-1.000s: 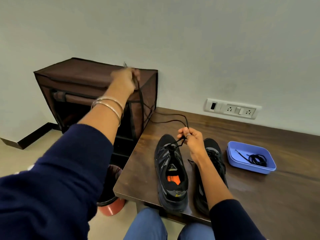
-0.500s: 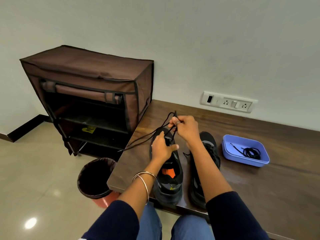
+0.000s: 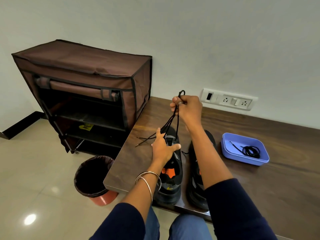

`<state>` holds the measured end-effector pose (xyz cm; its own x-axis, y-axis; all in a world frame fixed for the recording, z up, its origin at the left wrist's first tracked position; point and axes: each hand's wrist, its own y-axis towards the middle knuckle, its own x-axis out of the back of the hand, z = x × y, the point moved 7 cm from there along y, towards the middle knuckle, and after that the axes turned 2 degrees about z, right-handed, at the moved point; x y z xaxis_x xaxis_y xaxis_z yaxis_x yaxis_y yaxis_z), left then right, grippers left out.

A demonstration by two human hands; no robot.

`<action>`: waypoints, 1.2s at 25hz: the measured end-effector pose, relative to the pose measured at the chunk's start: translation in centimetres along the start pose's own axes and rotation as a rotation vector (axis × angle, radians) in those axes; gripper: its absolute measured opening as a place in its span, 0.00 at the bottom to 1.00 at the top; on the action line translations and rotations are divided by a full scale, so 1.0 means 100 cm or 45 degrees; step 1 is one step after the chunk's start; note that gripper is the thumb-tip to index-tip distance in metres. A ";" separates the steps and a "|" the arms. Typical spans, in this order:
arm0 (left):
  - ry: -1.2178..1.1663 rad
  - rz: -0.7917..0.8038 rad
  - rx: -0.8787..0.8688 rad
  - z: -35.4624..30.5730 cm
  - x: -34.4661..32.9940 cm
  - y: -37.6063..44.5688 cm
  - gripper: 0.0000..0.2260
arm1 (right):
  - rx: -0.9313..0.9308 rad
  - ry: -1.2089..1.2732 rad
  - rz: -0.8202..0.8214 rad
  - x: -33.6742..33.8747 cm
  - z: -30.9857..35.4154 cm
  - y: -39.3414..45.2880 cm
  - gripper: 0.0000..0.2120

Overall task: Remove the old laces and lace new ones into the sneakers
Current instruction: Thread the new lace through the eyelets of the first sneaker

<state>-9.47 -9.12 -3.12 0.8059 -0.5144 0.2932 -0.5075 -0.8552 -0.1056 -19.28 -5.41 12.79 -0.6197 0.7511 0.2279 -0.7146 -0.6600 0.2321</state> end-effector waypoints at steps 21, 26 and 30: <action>0.300 0.242 -0.436 -0.137 0.065 -0.012 0.06 | -0.053 0.153 -0.113 0.054 -0.022 -0.021 0.07; 0.529 -0.059 -0.693 -0.152 0.124 -0.008 0.07 | -0.583 -0.156 -0.644 0.118 -0.073 -0.040 0.08; 0.713 -0.039 -0.925 -0.177 0.105 -0.014 0.08 | 0.106 -0.422 0.092 0.041 -0.017 -0.034 0.27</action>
<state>-5.69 -12.22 16.92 0.6530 -0.2240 0.7235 -0.7079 -0.5200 0.4779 -19.96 -0.10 11.36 -0.5193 0.6641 0.5379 -0.6351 -0.7210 0.2771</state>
